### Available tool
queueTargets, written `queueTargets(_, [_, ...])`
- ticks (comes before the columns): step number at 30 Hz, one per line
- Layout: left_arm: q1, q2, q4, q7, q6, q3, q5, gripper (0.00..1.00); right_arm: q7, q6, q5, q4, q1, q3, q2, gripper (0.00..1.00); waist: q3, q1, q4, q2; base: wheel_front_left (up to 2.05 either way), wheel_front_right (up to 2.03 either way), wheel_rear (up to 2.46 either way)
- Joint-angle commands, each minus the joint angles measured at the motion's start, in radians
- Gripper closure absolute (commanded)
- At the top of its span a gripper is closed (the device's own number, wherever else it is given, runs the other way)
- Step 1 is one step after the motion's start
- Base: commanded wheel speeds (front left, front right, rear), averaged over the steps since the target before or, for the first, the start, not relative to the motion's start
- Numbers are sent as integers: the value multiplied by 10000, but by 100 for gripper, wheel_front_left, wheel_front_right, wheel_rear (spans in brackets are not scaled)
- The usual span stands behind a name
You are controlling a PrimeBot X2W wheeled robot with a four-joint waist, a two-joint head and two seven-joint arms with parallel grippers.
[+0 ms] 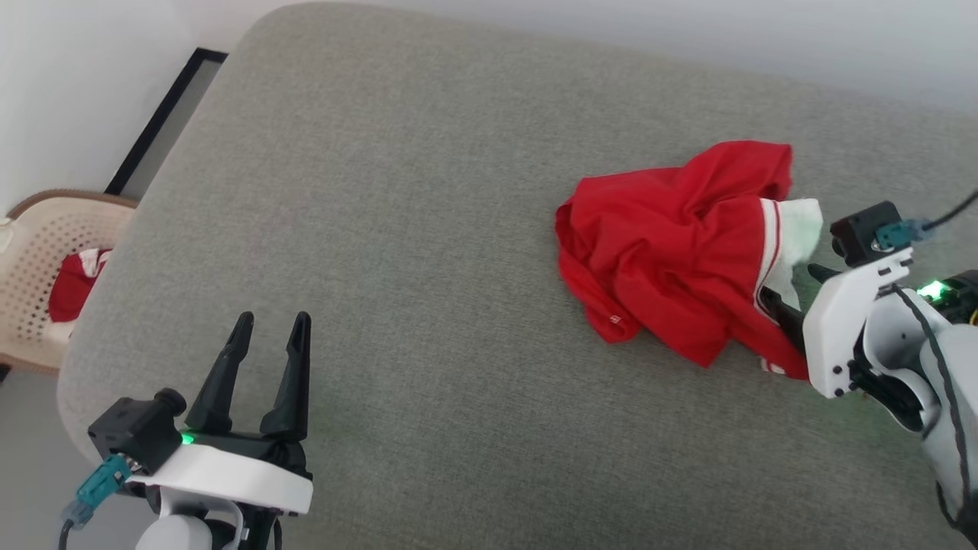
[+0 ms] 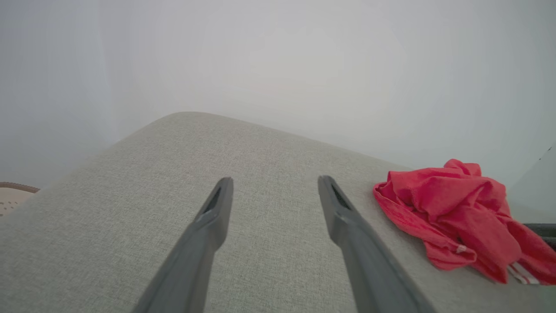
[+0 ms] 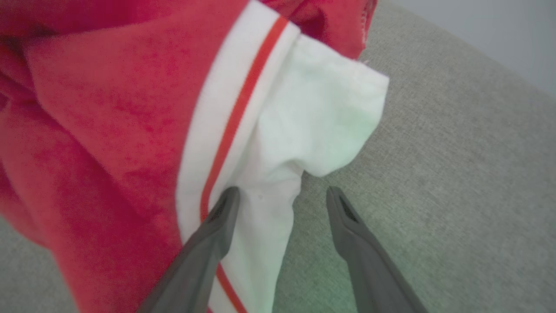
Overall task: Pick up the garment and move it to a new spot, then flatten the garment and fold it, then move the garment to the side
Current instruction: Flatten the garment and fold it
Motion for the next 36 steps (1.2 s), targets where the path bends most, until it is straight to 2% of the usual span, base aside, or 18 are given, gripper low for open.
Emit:
queueTargets(1, [-159, -21, 6, -23, -36, -8, -29, 0, 16, -7, 49, 105, -112, 42, 69, 0, 51, 0, 55, 0, 0, 0, 0])
queueTargets(2, [-161, -31, 16, -23, -36, -24, -40, 0, 115, -7, 18, 386, -223, 133, 68, 0, 75, 0, 87, 0, 0, 0, 0])
queueTargets(3, [-162, -35, 22, -23, -36, -35, -52, 0, 196, -7, 48, 546, -316, 319, 90, 40, 98, 0, 115, 0, 0, 0, 0])
queueTargets(4, [-180, -40, 30, -23, -36, -36, -58, 0, 221, -7, 199, 711, -429, 396, 147, 89, 116, 0, 129, 0, 0, 0, 0])
queueTargets(5, [-196, -42, 33, -23, -36, -30, -57, 0, 184, -7, 247, 842, -553, 445, 140, 100, 131, 0, 137, 0, 0, 0, 0])
queueTargets(10, [-98, -31, 53, -23, -36, 127, -64, 0, 136, -18, 535, 1099, -922, 527, -69, 100, 92, 0, 25, 0, 0, 0, 0])
queueTargets(16, [123, 39, 2, -23, -36, 314, 4, 0, 214, -16, 894, 429, -725, 112, -601, 100, -93, 0, -379, 0, 0, 0, 0])
queueTargets(22, [339, 129, -67, -23, -36, 411, 68, 0, 1027, -15, 1094, -739, 311, -1019, -1337, 100, -294, 0, -775, 0, 0, 0, 0])
queueTargets(25, [431, 157, -73, -23, -36, 429, 98, 0, 1679, -15, 1150, -1295, 1241, -1943, -1379, 100, -396, 0, -934, 0, 0, 0, 0])
queueTargets(30, [511, 169, -72, -23, -36, 409, 107, 0, 2657, -11, 816, -2204, 3109, -3741, -896, 100, -522, 0, -1062, 0, 0, 0, 0])
queueTargets(36, [433, 248, -64, -23, -36, 265, 75, 0, 3001, -8, 54, -2979, 4420, -5127, 409, 100, -546, 0, -1158, 0, 0, 0, 0])
